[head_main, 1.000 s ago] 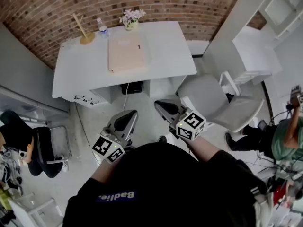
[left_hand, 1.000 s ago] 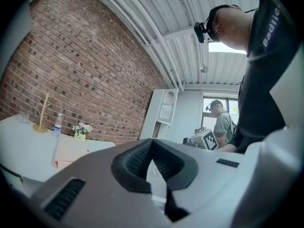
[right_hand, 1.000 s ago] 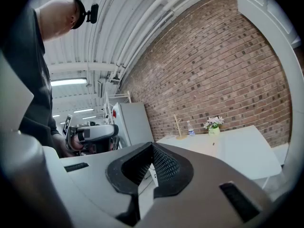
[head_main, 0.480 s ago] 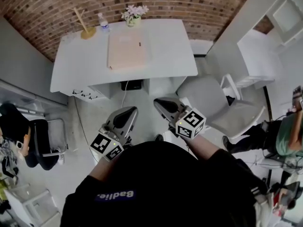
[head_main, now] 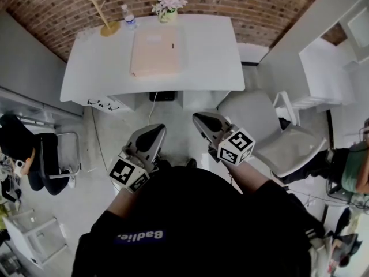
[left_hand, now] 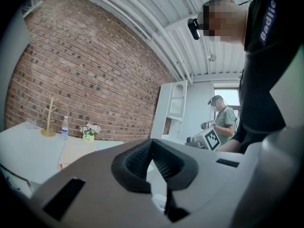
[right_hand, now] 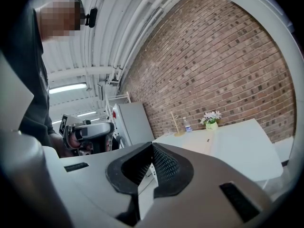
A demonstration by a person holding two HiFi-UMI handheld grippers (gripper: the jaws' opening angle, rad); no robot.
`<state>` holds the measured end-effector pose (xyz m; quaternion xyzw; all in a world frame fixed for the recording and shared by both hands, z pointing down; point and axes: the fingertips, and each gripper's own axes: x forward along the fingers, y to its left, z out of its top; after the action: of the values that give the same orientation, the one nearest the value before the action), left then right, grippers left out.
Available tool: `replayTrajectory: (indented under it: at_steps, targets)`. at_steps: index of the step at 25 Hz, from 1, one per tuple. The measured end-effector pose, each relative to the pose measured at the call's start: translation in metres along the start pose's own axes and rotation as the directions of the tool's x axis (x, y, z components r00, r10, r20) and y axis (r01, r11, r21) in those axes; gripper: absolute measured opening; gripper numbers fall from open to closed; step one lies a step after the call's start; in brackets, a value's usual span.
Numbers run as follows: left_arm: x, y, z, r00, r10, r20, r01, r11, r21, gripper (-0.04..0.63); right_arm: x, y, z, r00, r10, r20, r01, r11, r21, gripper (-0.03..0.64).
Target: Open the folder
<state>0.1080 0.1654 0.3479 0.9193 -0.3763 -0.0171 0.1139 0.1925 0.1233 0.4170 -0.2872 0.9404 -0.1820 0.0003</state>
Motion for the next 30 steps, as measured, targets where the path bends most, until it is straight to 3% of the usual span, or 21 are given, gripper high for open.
replayTrajectory:
  at_steps: [4,12,19,24,30]
  targets:
    - [0.014,0.029,0.002,1.0,-0.008,0.006,0.008,1.0,-0.009,0.002,0.015,-0.014,0.005,0.999,-0.038,-0.005,0.038,0.999,-0.008,0.028]
    - [0.038,0.085,0.007,0.992,-0.127,-0.018,0.127,0.992,0.023,0.002,0.054,-0.039,0.012,0.987,-0.158,-0.022,0.158,0.987,0.001,0.028]
    - [0.042,0.163,0.012,0.979,-0.193,-0.059,0.197,0.978,0.071,0.002,0.119,-0.059,0.024,0.961,-0.276,-0.013,0.276,0.961,0.03,0.028]
    - [0.045,0.201,0.007,0.966,-0.245,-0.08,0.252,0.964,0.088,0.003,0.149,-0.068,0.032,0.939,-0.343,0.0,0.343,0.939,0.023,0.028]
    - [0.051,0.23,0.0,0.961,-0.258,-0.102,0.268,0.958,0.102,0.003,0.172,-0.077,0.023,0.923,-0.384,-0.016,0.384,0.923,0.037,0.028]
